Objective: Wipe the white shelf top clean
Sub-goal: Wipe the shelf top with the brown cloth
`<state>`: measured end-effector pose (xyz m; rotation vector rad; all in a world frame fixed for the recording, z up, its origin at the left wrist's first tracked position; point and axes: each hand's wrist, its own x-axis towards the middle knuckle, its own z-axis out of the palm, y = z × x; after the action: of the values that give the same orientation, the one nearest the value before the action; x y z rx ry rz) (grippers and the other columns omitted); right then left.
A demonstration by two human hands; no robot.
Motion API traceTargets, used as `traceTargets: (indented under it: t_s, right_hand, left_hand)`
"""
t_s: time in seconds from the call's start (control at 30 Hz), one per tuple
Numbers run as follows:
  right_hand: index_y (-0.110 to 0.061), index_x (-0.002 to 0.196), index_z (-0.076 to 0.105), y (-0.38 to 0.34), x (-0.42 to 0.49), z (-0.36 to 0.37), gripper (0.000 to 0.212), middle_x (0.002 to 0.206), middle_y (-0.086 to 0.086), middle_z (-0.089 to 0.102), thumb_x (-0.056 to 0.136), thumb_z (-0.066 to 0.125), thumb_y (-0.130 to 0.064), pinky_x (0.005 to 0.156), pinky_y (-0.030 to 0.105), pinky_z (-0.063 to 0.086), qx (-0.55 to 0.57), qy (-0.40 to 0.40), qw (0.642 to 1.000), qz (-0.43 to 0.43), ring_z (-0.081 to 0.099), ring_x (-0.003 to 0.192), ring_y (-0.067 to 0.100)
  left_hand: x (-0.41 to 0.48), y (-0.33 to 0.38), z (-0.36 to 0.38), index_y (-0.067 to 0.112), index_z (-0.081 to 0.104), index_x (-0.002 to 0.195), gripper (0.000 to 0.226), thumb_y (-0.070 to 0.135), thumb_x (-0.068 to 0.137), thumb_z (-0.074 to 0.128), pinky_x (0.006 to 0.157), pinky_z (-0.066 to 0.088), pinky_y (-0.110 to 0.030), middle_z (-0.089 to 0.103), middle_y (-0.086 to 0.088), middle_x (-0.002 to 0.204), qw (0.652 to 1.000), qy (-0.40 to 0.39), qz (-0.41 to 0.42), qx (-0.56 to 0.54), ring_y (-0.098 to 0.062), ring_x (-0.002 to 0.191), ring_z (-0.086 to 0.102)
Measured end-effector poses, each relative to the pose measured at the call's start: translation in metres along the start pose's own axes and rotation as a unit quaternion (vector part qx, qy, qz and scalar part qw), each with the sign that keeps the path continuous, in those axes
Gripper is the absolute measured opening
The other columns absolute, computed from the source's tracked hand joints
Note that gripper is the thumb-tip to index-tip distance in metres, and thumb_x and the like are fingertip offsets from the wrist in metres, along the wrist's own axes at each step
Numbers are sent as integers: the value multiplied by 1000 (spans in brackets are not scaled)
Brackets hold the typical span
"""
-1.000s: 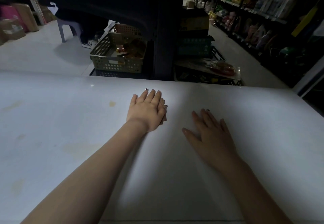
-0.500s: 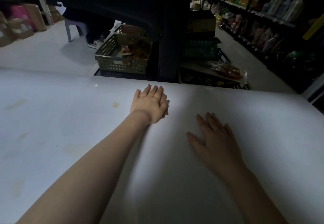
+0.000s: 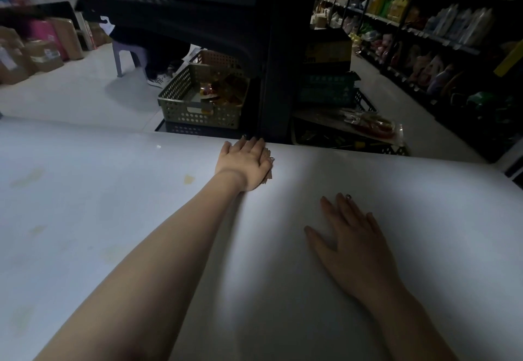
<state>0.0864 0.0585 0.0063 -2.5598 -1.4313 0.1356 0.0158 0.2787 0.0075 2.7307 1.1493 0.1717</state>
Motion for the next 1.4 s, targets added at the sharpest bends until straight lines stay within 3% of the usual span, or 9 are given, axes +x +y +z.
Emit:
traceTargets:
  t_s: [0.73,1.13,1.4]
  right_hand:
    - [-30,149,-1,2,-2,3,65,157,-4,-12,94,24,-55,113,29,-9,-8,-11,1000,0,-14,142,7]
    - [-29,149,3,2,-2,6,73,157,-3,-7,83,9,-61,113,30,-7,-20,0,1000,0,-12,142,8]
    - [-27,150,4,1,-5,3,64,158,0,-5,95,25,-54,114,31,-6,-14,-2,1000,-2,-10,143,10]
  left_hand:
    - [-9,-2,1,19,17,147,53,41,98,20,113,4,-39,16,2,155,1000,5,7,-1,-16,143,6]
    - [-54,-2,4,22,9,149,55,40,98,18,115,1,-38,9,5,157,1000,7,12,-6,-13,143,0]
    - [-89,2,5,24,6,149,55,41,98,17,115,-1,-37,6,8,157,1000,1,8,-11,-11,143,-3]
